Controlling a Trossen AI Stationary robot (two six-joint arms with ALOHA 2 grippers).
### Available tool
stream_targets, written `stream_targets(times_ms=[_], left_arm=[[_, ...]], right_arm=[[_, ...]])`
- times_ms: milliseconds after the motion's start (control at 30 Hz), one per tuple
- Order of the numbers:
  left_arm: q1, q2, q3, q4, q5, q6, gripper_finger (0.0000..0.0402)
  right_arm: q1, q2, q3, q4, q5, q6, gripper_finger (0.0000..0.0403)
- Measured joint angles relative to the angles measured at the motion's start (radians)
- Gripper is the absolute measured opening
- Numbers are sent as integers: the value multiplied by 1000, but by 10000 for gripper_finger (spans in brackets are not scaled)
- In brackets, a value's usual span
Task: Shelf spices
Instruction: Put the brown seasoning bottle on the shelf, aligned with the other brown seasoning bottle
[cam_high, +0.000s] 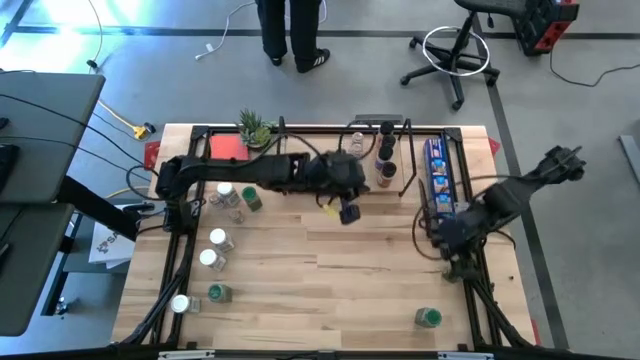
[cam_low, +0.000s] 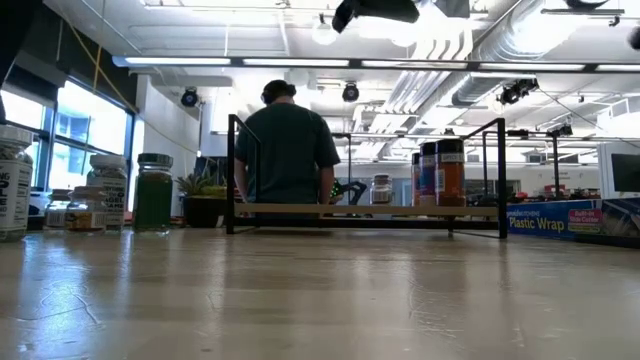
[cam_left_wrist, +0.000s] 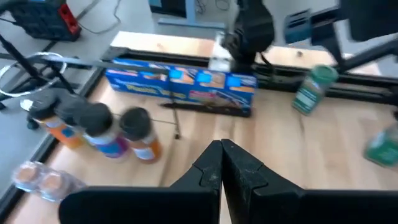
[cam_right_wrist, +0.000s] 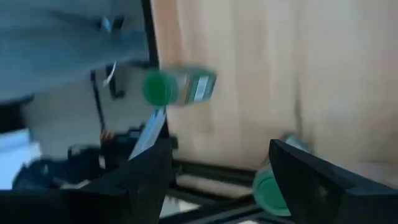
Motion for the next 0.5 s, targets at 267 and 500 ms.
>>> stream_targets(times_ms=[267,500], left_arm=[[-94,-11,-2,-259,-3,-196,0],[-133,-99,-1,-695,47,-535,0]], right_arm=[[70,28,-132,305,58,19,264],[23,85,-133,312,365,-20,264]])
